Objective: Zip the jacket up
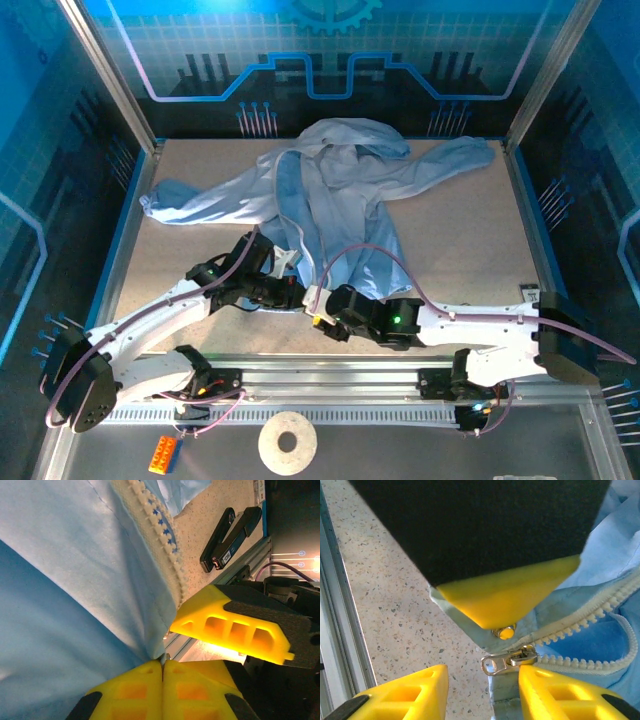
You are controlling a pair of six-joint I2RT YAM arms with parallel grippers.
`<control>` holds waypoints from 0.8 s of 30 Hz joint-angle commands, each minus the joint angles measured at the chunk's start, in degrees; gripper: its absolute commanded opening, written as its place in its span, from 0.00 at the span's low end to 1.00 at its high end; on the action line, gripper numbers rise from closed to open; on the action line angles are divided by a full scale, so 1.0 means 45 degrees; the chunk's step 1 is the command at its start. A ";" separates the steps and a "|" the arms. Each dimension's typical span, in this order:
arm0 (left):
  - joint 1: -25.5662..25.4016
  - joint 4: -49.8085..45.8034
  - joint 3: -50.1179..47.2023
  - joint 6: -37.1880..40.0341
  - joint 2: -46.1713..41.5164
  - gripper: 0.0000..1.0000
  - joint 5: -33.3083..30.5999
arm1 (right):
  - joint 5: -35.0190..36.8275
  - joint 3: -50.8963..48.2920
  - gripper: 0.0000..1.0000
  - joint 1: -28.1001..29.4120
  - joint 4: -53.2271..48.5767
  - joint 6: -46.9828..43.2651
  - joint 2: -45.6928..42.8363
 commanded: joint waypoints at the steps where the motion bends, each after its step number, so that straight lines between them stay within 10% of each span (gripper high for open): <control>1: -0.0161 -0.0011 0.0239 -0.0080 -0.0320 0.00 0.0501 | 0.0306 0.0484 0.40 -0.0164 0.0547 -0.0104 0.0335; 12: -0.0146 -0.0236 0.0093 0.0206 -0.0402 0.00 0.0220 | 0.0625 0.0251 0.10 -0.0283 0.0597 -0.0037 0.0158; 24: -0.0150 -0.0553 0.0063 0.0437 -0.0453 0.00 0.0083 | 0.0104 -0.0275 0.00 -0.0484 0.0558 -0.0015 -0.0542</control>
